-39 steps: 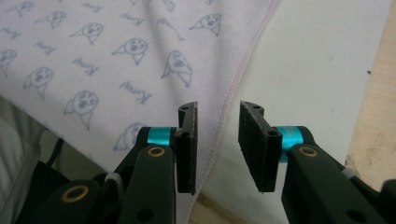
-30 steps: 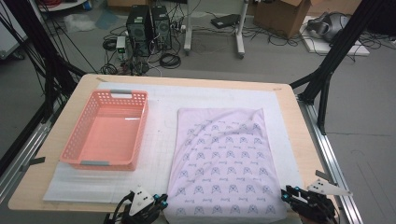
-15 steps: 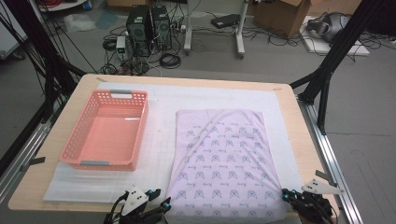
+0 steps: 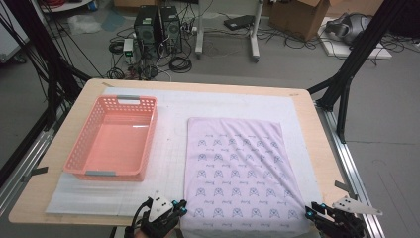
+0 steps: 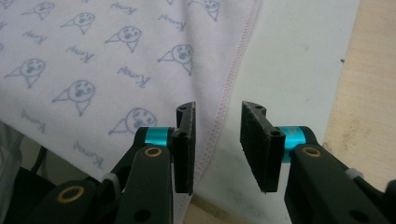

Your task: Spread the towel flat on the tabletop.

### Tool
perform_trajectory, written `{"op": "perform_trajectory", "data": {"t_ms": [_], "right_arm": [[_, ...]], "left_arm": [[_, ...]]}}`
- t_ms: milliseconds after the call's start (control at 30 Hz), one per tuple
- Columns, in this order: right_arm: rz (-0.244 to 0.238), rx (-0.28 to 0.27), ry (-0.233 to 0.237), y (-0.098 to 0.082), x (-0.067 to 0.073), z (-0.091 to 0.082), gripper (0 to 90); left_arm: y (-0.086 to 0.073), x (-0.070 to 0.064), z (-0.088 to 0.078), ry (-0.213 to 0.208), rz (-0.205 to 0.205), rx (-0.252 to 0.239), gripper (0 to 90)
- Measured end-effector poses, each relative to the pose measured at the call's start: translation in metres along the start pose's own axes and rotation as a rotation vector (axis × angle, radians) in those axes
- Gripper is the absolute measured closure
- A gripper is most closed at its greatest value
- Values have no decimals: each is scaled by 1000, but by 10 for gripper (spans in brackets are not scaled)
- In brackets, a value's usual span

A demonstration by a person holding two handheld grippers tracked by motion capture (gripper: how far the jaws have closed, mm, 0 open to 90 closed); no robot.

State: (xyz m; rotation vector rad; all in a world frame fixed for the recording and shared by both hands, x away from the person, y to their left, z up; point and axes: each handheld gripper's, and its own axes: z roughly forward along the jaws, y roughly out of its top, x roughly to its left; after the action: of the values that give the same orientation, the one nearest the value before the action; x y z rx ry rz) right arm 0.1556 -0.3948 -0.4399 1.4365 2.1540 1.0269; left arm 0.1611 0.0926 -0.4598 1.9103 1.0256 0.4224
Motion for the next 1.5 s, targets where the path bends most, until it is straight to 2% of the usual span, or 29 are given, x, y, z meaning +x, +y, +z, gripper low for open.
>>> {"op": "perform_trajectory", "data": {"t_ms": [167, 300, 333, 400, 433, 467, 500, 533, 567, 700, 767, 833, 900, 967, 1033, 1133, 1200, 1300, 1433, 1500], "right_arm": [[10, -10, 9, 4, 0, 4, 654], [28, -11, 22, 9, 2, 12, 651], [22, -7, 26, 10, 3, 15, 651], [10, 11, 24, 11, 6, 22, 660], [-2, 12, 8, 12, 7, 22, 683], [1, 17, 0, 13, 7, 22, 723], [9, 21, -5, 12, 7, 21, 807], [12, 26, 20, 12, 5, 20, 867], [15, 30, 24, 12, 5, 19, 875], [-21, 57, -12, 9, 8, 12, 880], [-27, 53, -3, 5, 6, 7, 877], [-15, 52, 9, 3, 4, 5, 838], [-12, 45, -4, 2, 3, 4, 721], [-9, 32, 2, 1, 1, 3, 695], [-4, 26, 7, 0, 0, 3, 691], [15, 8, 18, 0, -1, 1, 690], [25, -8, 30, 0, -2, 3, 691], [35, -9, 41, 1, -2, 5, 690], [22, 13, 54, 3, 3, 10, 690], [-1, 11, 42, 3, 6, 13, 721]], "left_arm": [[-8, 5, -18, 4, -10, 16, 882], [-11, 6, -24, 0, -4, 15, 874], [-12, 6, -24, 1, -6, 9, 857], [-13, 7, -25, -6, -23, 5, 729], [-14, 8, -25, 0, -29, -2, 673], [-14, 9, -24, -1, -41, -14, 632], [-14, 10, -24, -3, -47, -25, 590], [-13, 11, -24, -7, -58, -38, 563], [-12, 12, -23, -15, -62, -49, 552], [-9, 14, -21, -36, -89, -81, 507], [-7, 16, -18, -44, -102, -86, 503], [-4, 16, -13, -56, -100, -80, 523], [-2, 15, -8, -64, -97, -70, 547], [0, 14, -2, -69, -90, -50, 587], [0, 10, 4, -61, -72, -23, 643], [0, 5, 5, 6, -25, -24, 782], [1, 6, 4, 1, -41, -18, 845], [1, 5, 2, 10, -35, -14, 862], [-4, 8, -8, 9, -48, -7, 865], [-6, 9, -13, 14, -41, -2, 866]]}}
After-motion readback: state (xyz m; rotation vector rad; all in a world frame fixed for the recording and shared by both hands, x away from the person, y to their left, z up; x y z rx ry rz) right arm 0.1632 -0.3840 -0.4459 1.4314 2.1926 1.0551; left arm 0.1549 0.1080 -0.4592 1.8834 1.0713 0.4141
